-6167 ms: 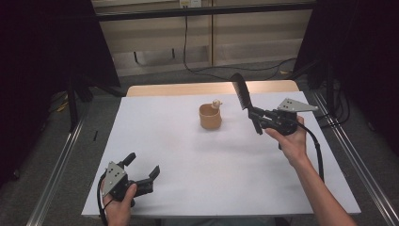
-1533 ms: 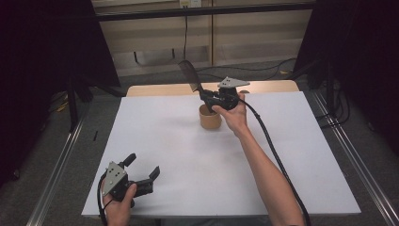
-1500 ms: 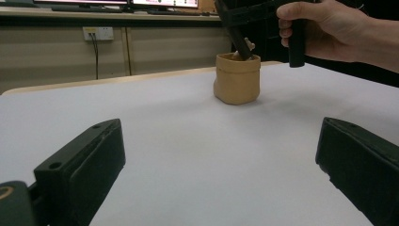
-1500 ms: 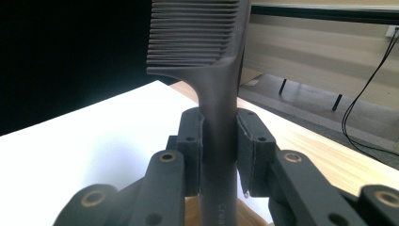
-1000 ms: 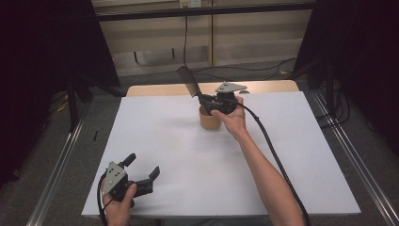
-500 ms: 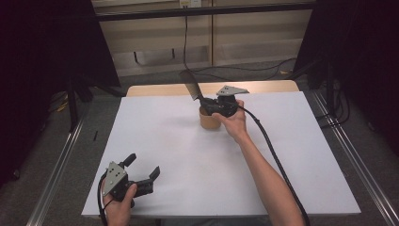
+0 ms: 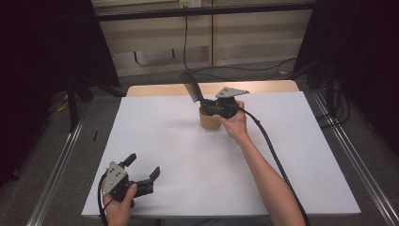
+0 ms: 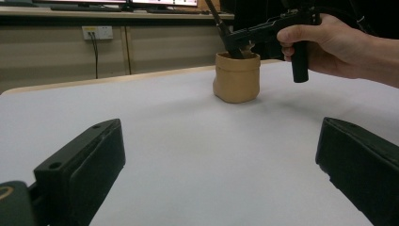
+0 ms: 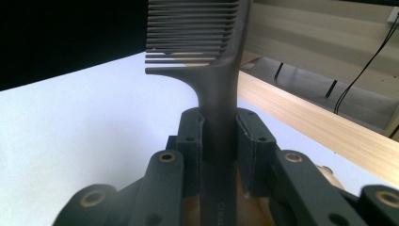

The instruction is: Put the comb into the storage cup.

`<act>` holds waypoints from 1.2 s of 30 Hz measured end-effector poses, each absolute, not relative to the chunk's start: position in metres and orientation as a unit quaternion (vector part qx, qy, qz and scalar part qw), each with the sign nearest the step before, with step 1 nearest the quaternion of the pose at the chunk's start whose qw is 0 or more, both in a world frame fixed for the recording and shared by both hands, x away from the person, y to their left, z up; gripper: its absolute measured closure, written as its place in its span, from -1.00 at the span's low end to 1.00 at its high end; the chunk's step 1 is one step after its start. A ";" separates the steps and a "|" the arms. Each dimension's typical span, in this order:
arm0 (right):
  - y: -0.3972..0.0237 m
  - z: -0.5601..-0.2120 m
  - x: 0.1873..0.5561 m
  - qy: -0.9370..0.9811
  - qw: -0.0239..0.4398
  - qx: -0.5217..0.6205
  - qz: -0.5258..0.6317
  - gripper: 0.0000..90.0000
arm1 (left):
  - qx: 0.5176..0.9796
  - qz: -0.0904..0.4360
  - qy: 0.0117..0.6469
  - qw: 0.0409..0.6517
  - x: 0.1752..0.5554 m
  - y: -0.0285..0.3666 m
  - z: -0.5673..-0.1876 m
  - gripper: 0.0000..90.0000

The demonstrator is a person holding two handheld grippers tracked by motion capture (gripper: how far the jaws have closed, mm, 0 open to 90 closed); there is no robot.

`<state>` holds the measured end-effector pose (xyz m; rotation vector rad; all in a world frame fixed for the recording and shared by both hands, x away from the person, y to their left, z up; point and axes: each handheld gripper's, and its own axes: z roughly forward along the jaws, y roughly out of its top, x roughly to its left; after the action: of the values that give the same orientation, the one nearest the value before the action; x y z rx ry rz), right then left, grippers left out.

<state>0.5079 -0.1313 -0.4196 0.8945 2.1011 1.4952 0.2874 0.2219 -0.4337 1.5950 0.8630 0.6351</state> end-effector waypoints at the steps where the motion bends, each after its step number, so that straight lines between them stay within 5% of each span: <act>1: -0.131 -0.420 0.508 0.753 0.205 0.321 0.536 0.61 | 0.680 0.271 0.368 0.573 0.287 0.222 -0.434 -0.96; 20: -0.134 -0.422 0.503 0.760 0.193 0.332 0.525 0.52 | 0.682 0.271 0.367 0.572 0.288 0.222 -0.434 -0.96; 28: -0.132 -0.418 0.500 0.758 0.191 0.329 0.530 0.29 | 0.683 0.271 0.366 0.571 0.288 0.222 -0.434 -0.96; 36: -0.130 -0.406 0.492 0.748 0.208 0.327 0.539 -0.15 | 0.683 0.268 0.367 0.571 0.288 0.221 -0.434 -0.96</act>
<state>0.4918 -0.1295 -0.4058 0.9094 2.0822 1.4992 0.2878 0.2211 -0.4339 1.6029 0.8620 0.6289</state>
